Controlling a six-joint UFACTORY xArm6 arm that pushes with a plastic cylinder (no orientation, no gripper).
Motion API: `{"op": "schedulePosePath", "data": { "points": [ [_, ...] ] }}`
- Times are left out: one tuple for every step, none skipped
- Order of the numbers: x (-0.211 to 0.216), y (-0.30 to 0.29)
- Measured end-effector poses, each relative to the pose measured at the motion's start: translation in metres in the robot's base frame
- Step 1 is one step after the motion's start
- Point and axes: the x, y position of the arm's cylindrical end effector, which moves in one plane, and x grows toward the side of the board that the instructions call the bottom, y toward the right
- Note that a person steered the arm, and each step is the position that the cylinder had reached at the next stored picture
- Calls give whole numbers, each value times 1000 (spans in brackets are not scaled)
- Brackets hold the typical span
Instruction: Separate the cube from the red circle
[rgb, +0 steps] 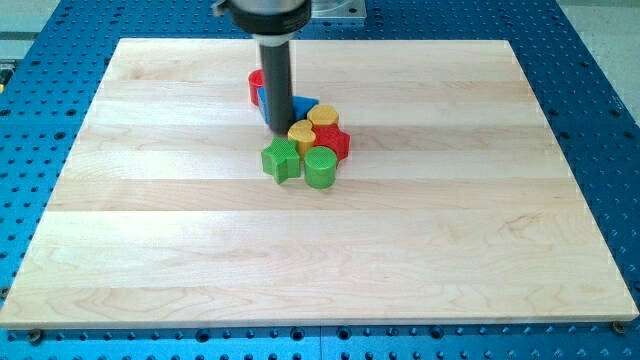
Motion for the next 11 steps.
{"op": "schedulePosePath", "data": {
  "points": [
    [-21, 3],
    [2, 15],
    [15, -28],
    [13, -33],
    [2, -40],
    [-37, -41],
    [-54, -4],
    [-57, 55],
    [-61, 37],
    [-74, 56],
    [-70, 81]
  ]
}}
